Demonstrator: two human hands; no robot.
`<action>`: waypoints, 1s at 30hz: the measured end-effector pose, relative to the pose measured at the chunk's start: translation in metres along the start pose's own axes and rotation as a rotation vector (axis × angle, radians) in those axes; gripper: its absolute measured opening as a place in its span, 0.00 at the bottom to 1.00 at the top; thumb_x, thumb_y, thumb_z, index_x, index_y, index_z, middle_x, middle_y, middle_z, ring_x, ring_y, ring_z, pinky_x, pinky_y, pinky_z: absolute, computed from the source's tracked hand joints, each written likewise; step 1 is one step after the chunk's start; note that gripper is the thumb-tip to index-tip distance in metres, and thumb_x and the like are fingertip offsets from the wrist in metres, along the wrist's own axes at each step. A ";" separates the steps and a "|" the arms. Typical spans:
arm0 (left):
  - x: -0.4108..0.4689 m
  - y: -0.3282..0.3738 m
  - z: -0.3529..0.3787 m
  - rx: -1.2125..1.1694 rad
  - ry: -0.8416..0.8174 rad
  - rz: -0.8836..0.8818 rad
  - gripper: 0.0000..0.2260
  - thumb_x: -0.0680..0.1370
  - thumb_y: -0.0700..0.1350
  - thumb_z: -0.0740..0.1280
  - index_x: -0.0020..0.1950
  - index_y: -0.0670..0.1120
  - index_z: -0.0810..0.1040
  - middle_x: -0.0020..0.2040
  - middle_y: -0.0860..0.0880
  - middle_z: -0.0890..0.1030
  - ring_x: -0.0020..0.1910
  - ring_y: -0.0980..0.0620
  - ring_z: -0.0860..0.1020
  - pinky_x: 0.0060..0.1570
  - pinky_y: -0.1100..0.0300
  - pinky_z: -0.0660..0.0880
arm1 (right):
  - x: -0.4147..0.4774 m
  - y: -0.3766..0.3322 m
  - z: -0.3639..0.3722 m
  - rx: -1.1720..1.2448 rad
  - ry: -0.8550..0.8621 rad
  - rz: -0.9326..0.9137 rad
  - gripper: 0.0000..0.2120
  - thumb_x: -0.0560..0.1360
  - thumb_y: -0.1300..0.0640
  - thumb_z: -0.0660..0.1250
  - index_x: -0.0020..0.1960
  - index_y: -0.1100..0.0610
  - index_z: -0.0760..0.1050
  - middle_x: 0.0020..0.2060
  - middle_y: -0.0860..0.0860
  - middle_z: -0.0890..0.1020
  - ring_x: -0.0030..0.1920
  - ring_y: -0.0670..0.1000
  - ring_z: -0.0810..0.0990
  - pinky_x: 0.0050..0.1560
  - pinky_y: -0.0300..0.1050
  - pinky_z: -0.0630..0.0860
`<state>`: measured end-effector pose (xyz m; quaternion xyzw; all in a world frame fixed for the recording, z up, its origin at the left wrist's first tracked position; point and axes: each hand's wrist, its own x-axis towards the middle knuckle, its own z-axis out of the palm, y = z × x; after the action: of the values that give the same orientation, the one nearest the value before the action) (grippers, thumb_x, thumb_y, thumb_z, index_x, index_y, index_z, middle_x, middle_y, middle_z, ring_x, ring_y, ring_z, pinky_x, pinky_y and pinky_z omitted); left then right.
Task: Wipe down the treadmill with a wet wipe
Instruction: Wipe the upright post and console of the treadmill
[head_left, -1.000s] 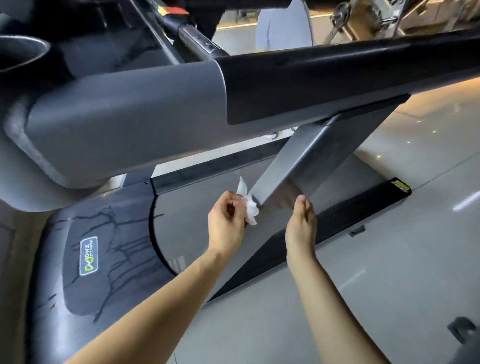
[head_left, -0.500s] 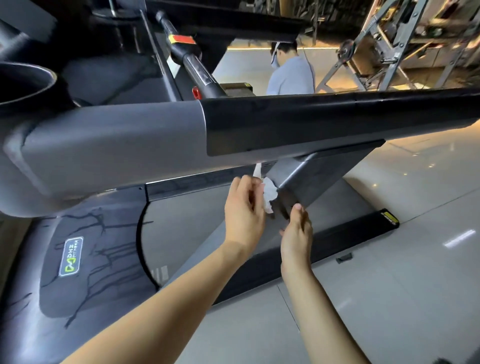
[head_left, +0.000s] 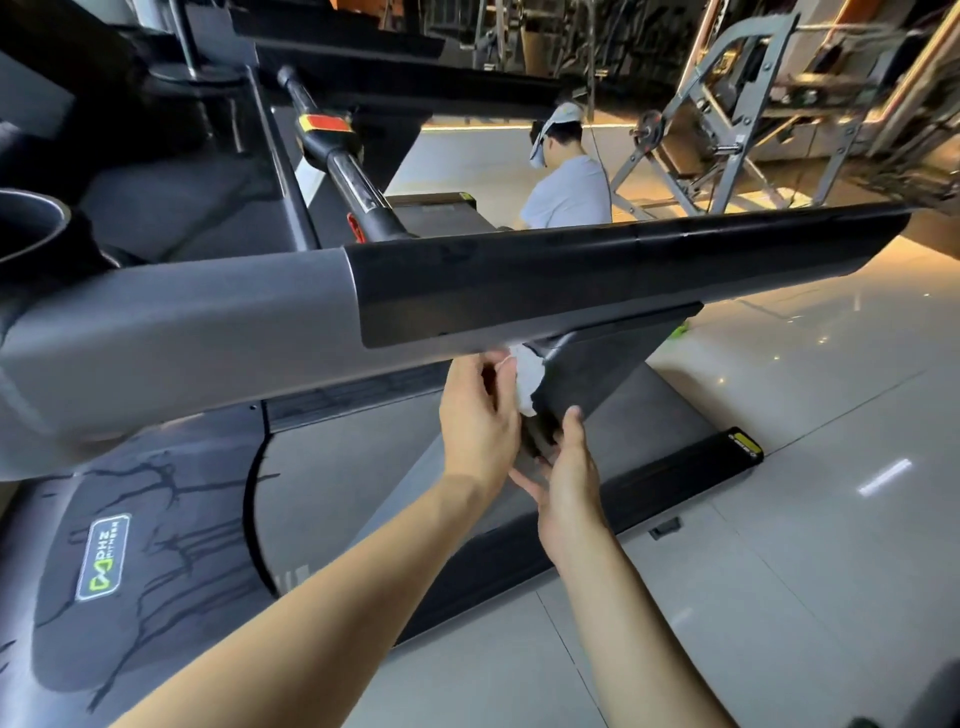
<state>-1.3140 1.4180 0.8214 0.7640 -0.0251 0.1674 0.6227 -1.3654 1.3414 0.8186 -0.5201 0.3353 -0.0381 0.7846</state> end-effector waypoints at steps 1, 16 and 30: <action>-0.003 -0.016 -0.010 0.014 0.016 -0.032 0.05 0.84 0.46 0.64 0.47 0.51 0.74 0.45 0.52 0.80 0.43 0.55 0.77 0.44 0.62 0.72 | -0.002 -0.002 0.001 -0.002 -0.006 0.010 0.32 0.82 0.35 0.56 0.80 0.51 0.63 0.78 0.52 0.66 0.48 0.47 0.77 0.71 0.59 0.73; -0.014 0.045 0.002 -0.286 -0.103 -0.304 0.06 0.82 0.44 0.67 0.47 0.44 0.81 0.41 0.54 0.84 0.41 0.55 0.81 0.42 0.63 0.76 | -0.037 -0.043 -0.019 -0.059 -0.143 -0.282 0.10 0.83 0.56 0.65 0.61 0.56 0.81 0.52 0.55 0.87 0.53 0.55 0.87 0.53 0.52 0.84; -0.011 0.121 -0.121 -0.119 -0.431 0.035 0.10 0.83 0.35 0.64 0.56 0.48 0.82 0.45 0.55 0.83 0.46 0.53 0.81 0.52 0.55 0.78 | -0.079 -0.097 0.012 -0.393 0.014 -1.010 0.10 0.74 0.63 0.73 0.39 0.48 0.83 0.36 0.49 0.83 0.40 0.49 0.81 0.40 0.39 0.75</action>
<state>-1.3814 1.5051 0.9523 0.7434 -0.1805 0.0094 0.6440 -1.3915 1.3387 0.9413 -0.7533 0.0495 -0.3503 0.5543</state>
